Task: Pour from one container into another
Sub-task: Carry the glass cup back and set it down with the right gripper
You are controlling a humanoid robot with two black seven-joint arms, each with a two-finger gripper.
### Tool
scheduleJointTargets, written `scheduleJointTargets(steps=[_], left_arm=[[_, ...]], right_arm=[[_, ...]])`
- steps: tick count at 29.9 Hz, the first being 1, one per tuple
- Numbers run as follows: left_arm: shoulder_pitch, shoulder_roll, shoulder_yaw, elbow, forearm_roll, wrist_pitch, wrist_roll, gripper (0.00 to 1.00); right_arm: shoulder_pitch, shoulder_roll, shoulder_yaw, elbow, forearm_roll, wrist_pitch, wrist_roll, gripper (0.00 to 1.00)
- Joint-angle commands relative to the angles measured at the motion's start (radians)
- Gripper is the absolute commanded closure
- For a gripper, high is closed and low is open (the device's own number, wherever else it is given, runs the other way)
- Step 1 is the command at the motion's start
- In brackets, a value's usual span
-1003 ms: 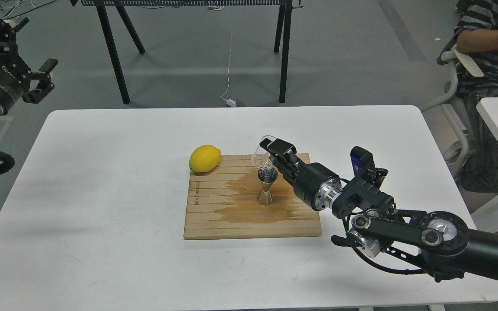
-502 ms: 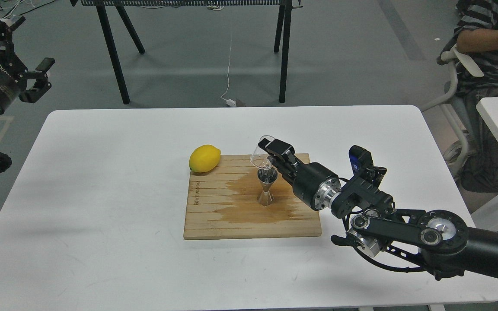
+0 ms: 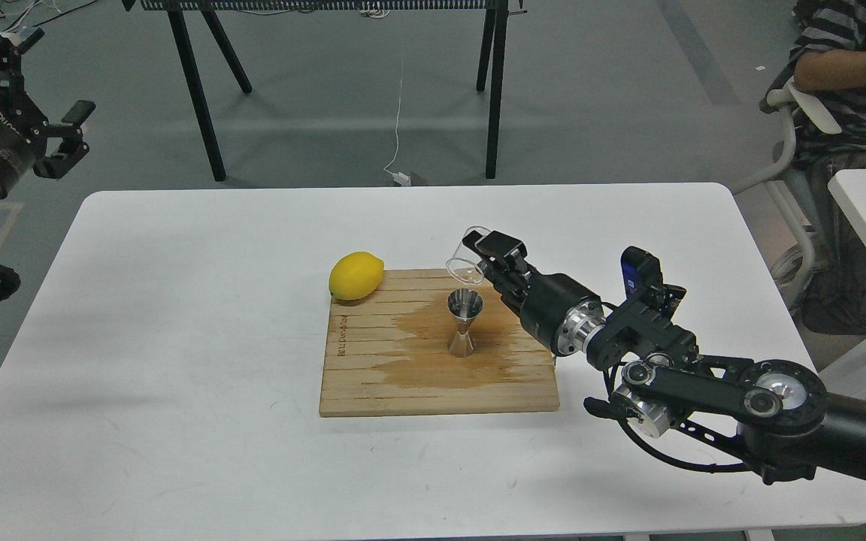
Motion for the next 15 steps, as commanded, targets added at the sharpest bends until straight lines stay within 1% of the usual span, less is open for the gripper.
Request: scheduleJointTargets(steps=[1,7,15], left_arm=[[0.0,0.0,0.0,0.0,0.0,0.0,0.001,0.01],[0.0,-0.002,0.0,0.0,0.0,0.001,0.001,0.01],[-0.001,-0.002,0.0,0.0,0.0,0.003,-0.001,0.01]], right_arm=[[-0.029,0.005,0.109,0.0,0.136,0.004,-0.003,0.83],[-0.132,0.01,0.4,-0.005,0.406,0.047,-0.012,0.83],[-0.286,0.063,0.75,-0.012,0.662,0.033,-0.012,0.83]])
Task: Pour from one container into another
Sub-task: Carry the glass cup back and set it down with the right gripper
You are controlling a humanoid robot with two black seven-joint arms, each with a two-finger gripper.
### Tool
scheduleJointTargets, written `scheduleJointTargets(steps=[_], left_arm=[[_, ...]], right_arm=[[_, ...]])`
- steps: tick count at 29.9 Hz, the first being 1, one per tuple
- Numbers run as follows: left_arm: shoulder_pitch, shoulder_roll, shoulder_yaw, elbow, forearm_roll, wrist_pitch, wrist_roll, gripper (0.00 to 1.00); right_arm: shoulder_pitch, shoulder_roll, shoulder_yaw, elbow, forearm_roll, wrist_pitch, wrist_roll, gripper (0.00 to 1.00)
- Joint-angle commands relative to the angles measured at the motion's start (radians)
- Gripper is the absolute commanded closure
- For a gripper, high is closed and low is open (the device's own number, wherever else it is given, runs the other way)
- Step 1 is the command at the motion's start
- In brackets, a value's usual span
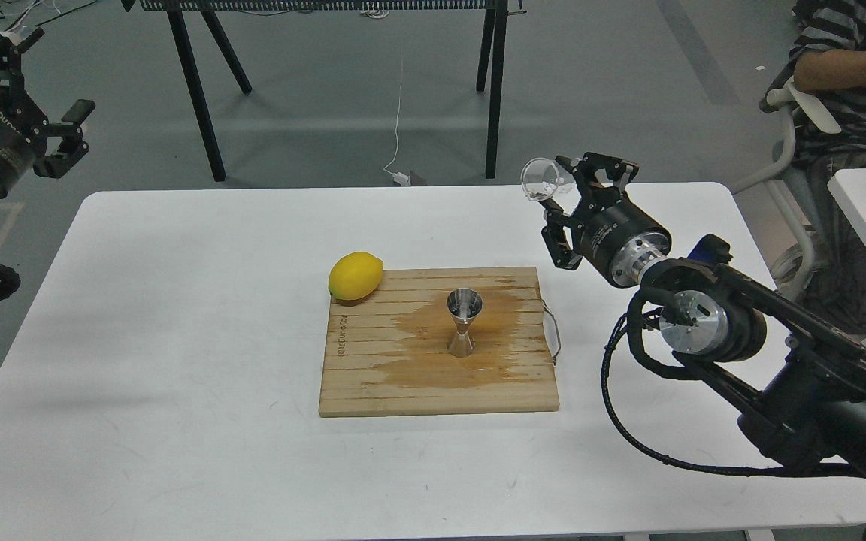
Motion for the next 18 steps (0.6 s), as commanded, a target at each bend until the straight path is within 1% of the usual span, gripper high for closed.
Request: scheduleJointTargets(steps=[1,7,12,15,18], left_arm=[[-0.001,0.0,-0.001,0.0,0.0,0.004,0.0,0.01],[-0.004,0.0,0.0,-0.002,0.0,0.012,0.0,0.01],[-0.016,0.007,0.0,-0.002,0.0,0.012,0.001,0.01],[-0.021,0.01,0.0,-0.002,-0.002,0.011,0.003,0.01],[-0.021,0.01,0.0,-0.002,-0.002,0.009,0.003,0.01]], right_arm=[[-0.091,0.033,0.176,-0.008,0.096,-0.011,0.0,0.83],[-0.2,0.136,0.396,-0.06,0.154,-0.045,0.0,0.83],[-0.237,0.202,0.529,-0.127,0.195,-0.06,0.0,0.83],[-0.243,0.222,0.561,-0.198,0.223,-0.039,0.0,0.81],[-0.257,0.231,0.566,-0.246,0.268,0.037,0.0,0.81]])
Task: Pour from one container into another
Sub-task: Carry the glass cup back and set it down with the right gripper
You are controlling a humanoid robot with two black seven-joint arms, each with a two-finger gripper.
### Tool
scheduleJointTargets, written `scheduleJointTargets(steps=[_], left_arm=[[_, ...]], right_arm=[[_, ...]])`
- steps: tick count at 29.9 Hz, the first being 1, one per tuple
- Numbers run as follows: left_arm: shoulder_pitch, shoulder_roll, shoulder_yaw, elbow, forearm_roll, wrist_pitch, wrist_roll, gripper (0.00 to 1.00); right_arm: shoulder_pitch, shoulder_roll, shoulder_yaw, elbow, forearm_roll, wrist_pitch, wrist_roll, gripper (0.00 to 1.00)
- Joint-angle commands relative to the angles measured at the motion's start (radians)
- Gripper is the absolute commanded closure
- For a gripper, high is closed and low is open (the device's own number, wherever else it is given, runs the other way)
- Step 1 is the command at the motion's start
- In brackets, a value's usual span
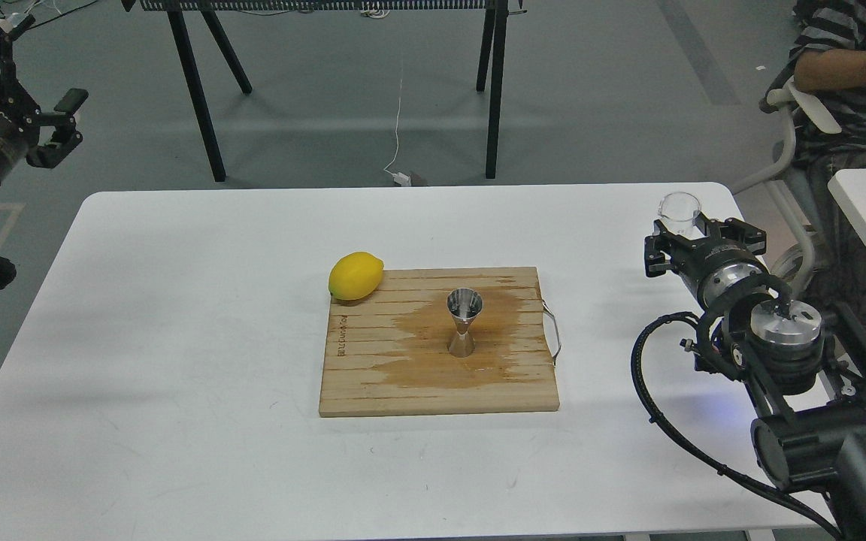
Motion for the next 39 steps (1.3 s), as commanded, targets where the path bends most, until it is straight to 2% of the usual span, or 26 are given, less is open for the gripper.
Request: scheduleJointTargets(steps=[1,5,10,18,24,29,34,39], left_arm=[[-0.001,0.001,0.0,0.0,-0.002,-0.002,0.0,0.01],[-0.001,0.002,0.0,0.0,-0.002,-0.002,-0.001,0.01],[-0.001,0.002,0.0,0.0,-0.002,0.0,-0.001,0.01],[-0.001,0.004,0.0,0.0,-0.002,-0.002,-0.003,0.01],[-0.001,0.002,0.0,0.0,0.0,0.0,-0.001,0.01],[-0.001,0.001,0.002,0.0,-0.002,0.0,-0.001,0.01],[-0.001,0.001,0.002,0.0,-0.002,0.0,-0.001,0.01],[-0.001,0.001,0.002,0.0,-0.001,0.0,-0.001,0.01]], right_arm=[[-0.021,0.011,0.009,-0.058,0.046,0.09,0.0,0.81],[-0.026,0.022,0.007,-0.126,0.063,0.177,-0.002,0.81],[-0.049,0.031,-0.003,-0.207,0.083,0.392,-0.011,0.81],[-0.053,0.065,-0.006,-0.38,0.092,0.564,-0.014,0.8],[-0.029,0.099,0.006,-0.468,0.094,0.549,-0.008,0.8],[-0.023,0.106,0.004,-0.473,0.095,0.518,-0.005,0.77],[-0.015,0.112,0.0,-0.471,0.095,0.47,-0.003,0.68],[-0.006,0.122,0.0,-0.473,0.095,0.426,-0.002,0.65]])
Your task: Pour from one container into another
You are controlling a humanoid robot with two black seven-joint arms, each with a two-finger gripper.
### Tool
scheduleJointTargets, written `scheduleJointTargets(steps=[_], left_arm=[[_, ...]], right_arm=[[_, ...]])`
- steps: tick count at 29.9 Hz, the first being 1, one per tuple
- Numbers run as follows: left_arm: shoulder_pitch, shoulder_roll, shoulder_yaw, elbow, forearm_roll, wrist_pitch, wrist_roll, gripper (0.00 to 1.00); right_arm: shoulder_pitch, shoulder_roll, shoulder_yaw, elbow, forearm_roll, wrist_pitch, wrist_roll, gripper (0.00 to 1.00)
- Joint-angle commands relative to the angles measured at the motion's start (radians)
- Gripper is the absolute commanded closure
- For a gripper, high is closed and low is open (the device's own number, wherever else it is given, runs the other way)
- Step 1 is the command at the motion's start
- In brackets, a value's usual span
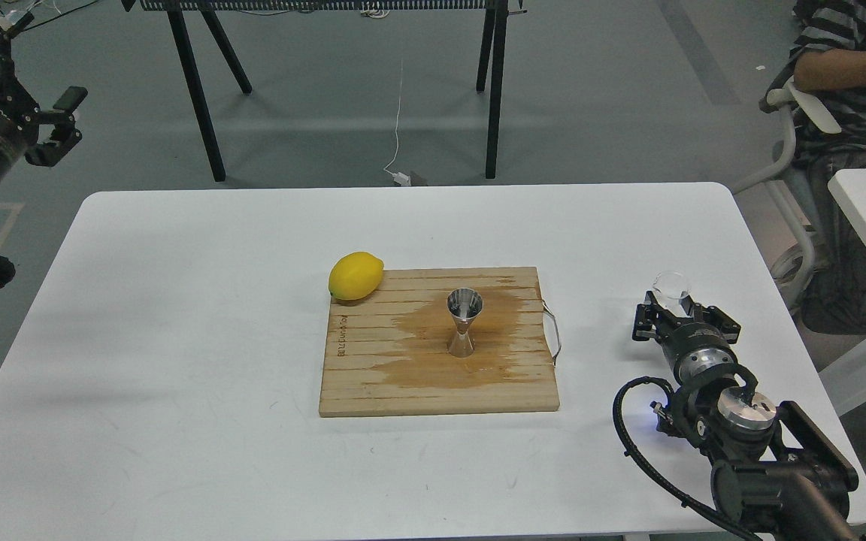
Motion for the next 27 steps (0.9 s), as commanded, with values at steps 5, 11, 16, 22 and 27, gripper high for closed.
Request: scheduleJointTargets(steps=[5,11,16,22,27], left_arm=[[0.0,0.002,0.002,0.0,0.0,0.0,-0.002,0.01],[0.0,0.002,0.002,0.0,0.0,0.0,-0.002,0.01],[0.0,0.002,0.002,0.0,0.0,0.0,-0.002,0.01],[0.0,0.0,0.002,0.0,0.001,0.001,-0.002,0.01],[0.0,0.002,0.002,0.0,0.0,0.001,-0.002,0.01]], right_arm=[[0.031,0.005,0.004,-0.002,0.0,-0.117,0.006,0.65],[0.041,0.005,0.001,-0.002,0.0,-0.159,0.012,0.59],[0.04,0.005,-0.003,-0.014,0.0,-0.161,0.012,0.36],[0.041,0.005,-0.003,-0.013,0.0,-0.176,0.011,0.04],[0.038,0.005,-0.008,0.007,0.0,-0.174,0.006,0.02]])
